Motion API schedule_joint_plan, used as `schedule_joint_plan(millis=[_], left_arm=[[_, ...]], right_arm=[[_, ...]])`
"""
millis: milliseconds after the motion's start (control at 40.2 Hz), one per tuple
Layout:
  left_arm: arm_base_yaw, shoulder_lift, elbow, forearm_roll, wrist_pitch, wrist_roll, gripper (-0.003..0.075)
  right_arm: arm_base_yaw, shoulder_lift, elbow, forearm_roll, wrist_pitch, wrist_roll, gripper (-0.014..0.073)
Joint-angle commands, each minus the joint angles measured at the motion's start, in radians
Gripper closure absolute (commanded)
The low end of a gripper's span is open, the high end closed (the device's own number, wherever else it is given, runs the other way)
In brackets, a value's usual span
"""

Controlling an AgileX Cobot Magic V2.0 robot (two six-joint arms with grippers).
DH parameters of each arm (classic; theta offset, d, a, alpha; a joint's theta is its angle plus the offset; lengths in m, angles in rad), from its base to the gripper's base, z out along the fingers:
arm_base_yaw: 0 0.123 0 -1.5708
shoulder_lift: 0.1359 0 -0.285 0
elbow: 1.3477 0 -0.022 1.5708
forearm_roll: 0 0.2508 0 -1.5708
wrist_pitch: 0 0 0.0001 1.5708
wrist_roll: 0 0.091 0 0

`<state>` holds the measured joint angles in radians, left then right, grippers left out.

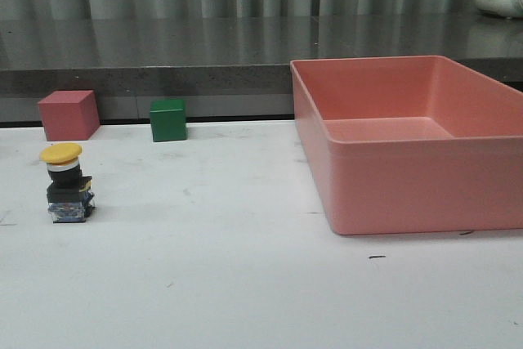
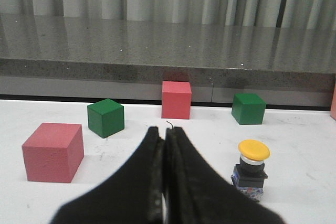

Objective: Place and stand button with both arms

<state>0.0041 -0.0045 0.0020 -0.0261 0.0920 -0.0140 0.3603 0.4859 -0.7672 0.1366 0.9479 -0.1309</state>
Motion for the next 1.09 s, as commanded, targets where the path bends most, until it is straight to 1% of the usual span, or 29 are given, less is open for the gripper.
schedule_joint_plan(millis=[0, 199, 348, 522, 596, 696, 745, 894, 994, 1068], left_arm=[[-0.006, -0.021, 0.009, -0.01, -0.082, 0.001, 0.074], [-0.006, -0.021, 0.009, -0.01, -0.082, 0.001, 0.0741], [-0.006, -0.021, 0.009, -0.01, -0.082, 0.001, 0.074], [-0.006, -0.021, 0.009, -0.01, -0.082, 0.001, 0.0741], [-0.006, -0.021, 0.009, -0.01, -0.082, 0.001, 0.0741], [-0.006, -0.021, 0.009, -0.01, -0.082, 0.001, 0.0741], [-0.006, -0.021, 0.009, -0.01, -0.082, 0.001, 0.074], [-0.006, -0.021, 0.009, -0.01, -0.082, 0.001, 0.0741], [-0.006, -0.021, 0.009, -0.01, -0.082, 0.001, 0.074], [-0.006, -0.021, 0.009, -0.01, -0.082, 0.001, 0.0741]], right_arm=[[-0.004, 0.004, -0.022, 0.005, -0.065, -0.007, 0.0663], [-0.006, -0.003, -0.022, 0.005, -0.065, -0.007, 0.0663], [-0.013, -0.046, -0.001, 0.005, -0.068, -0.007, 0.0663], [-0.106, -0.122, 0.103, 0.0, -0.084, -0.007, 0.0663], [-0.151, -0.18, 0.149, -0.003, -0.188, -0.007, 0.0663], [-0.207, -0.269, 0.248, -0.003, -0.402, -0.007, 0.0663], [-0.234, -0.31, 0.305, -0.002, -0.513, -0.007, 0.0663], [-0.296, -0.424, 0.498, -0.002, -0.75, -0.007, 0.0663], [-0.309, -0.481, 0.61, -0.002, -0.869, -0.007, 0.0663], [-0.309, -0.512, 0.681, -0.002, -0.925, -0.007, 0.0663]])
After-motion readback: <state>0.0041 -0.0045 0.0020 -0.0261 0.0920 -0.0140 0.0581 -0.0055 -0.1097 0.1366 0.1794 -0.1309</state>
